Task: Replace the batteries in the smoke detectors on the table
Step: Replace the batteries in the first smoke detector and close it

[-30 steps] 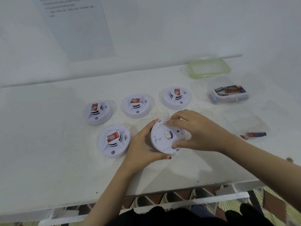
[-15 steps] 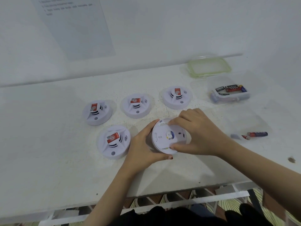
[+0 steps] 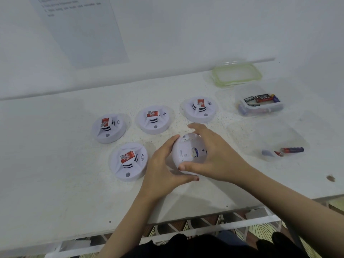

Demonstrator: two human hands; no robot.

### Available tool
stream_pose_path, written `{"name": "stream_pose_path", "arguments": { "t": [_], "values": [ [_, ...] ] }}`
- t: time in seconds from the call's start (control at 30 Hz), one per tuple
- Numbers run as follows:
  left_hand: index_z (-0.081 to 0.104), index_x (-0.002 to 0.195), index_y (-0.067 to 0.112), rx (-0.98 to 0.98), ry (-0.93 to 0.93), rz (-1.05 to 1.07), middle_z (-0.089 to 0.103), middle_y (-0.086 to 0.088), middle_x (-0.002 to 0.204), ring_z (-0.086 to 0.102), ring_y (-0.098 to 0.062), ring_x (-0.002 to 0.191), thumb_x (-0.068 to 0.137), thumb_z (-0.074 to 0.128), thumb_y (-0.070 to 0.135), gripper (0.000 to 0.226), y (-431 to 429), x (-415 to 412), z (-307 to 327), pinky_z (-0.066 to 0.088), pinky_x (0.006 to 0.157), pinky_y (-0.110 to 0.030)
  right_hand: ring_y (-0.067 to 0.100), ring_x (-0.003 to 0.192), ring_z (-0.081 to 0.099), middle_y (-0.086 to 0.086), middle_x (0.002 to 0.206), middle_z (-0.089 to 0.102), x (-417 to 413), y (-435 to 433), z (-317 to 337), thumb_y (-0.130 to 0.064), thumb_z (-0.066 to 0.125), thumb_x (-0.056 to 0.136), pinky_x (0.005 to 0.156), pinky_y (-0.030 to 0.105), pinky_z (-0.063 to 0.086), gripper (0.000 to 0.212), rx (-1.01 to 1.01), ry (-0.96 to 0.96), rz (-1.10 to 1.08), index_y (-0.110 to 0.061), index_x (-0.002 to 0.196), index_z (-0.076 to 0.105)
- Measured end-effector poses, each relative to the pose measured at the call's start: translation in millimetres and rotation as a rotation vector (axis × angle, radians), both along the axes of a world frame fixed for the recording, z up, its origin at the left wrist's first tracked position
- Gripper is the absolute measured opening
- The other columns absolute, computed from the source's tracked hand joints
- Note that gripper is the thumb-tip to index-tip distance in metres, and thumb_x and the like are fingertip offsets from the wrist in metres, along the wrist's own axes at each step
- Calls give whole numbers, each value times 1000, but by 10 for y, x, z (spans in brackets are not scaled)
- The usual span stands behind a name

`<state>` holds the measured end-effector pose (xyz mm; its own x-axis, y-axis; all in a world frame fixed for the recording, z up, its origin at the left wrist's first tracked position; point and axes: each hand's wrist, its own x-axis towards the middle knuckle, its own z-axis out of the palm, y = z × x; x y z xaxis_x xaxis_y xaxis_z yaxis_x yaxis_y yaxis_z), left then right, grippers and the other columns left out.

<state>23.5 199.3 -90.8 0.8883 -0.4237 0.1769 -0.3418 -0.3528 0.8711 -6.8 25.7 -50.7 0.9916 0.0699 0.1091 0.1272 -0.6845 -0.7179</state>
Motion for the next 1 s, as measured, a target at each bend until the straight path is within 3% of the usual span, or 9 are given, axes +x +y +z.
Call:
{"name": "stream_pose_path", "arguments": {
  "t": [0.2,0.27,0.4,0.47,0.53,0.67,0.77,0.87,1.0],
  "values": [
    [39,138,38,-41,-14,-3,52,23,134,47,1,127,52,93,36,101,18,-14,18,39,100,-15,1,105,54,-13,117,53,28,35,6,-45,74,60,82,15,46,75,255,81,-50,-35,125,40],
    [35,144,31,-4,-2,-33,45,21,142,40,2,133,54,90,45,106,18,4,2,36,106,-16,5,99,61,-8,115,61,30,16,-3,-43,71,58,77,19,50,66,544,156,-37,-31,119,48],
    [25,150,32,31,56,-43,30,31,145,27,15,134,58,76,63,110,29,4,-17,26,100,-1,26,95,64,10,107,66,45,-67,-66,-39,58,66,72,32,54,65,1101,322,40,-10,123,53],
    [32,147,32,30,35,-60,38,26,144,34,9,134,60,76,61,101,28,4,-9,31,104,-8,29,97,63,16,109,64,7,-68,-83,-33,50,77,72,33,54,58,1228,367,57,-1,126,51],
    [44,140,29,3,-1,-76,51,22,137,45,2,128,64,80,52,87,22,0,14,39,102,-15,30,100,63,16,115,65,-25,-74,-110,-24,38,86,71,32,55,47,1294,421,22,-4,126,53],
    [48,129,33,-66,-55,-30,56,30,126,53,3,119,66,87,26,74,17,-1,63,38,93,-7,27,109,62,6,124,63,-35,-160,-191,-17,35,95,75,36,55,41,1186,364,-82,-23,133,49],
    [49,130,32,-55,-57,-56,57,28,126,54,1,119,66,88,19,76,1,3,69,40,93,-9,27,110,62,3,123,64,-96,-213,-244,-25,47,90,85,39,54,44,1034,325,-32,-28,134,47],
    [48,136,23,-55,-38,-83,59,16,129,54,-7,123,69,86,19,76,-12,2,76,45,97,-20,20,108,63,-2,118,66,-151,-255,-249,-11,65,79,82,31,55,64,905,298,63,-35,133,43],
    [45,139,20,-69,11,-97,58,10,132,55,-14,123,72,85,16,78,-9,14,68,52,95,-31,15,112,59,-11,122,61,-136,-271,-247,-2,71,73,82,27,53,82,784,278,103,-37,137,36]
  ]
}}
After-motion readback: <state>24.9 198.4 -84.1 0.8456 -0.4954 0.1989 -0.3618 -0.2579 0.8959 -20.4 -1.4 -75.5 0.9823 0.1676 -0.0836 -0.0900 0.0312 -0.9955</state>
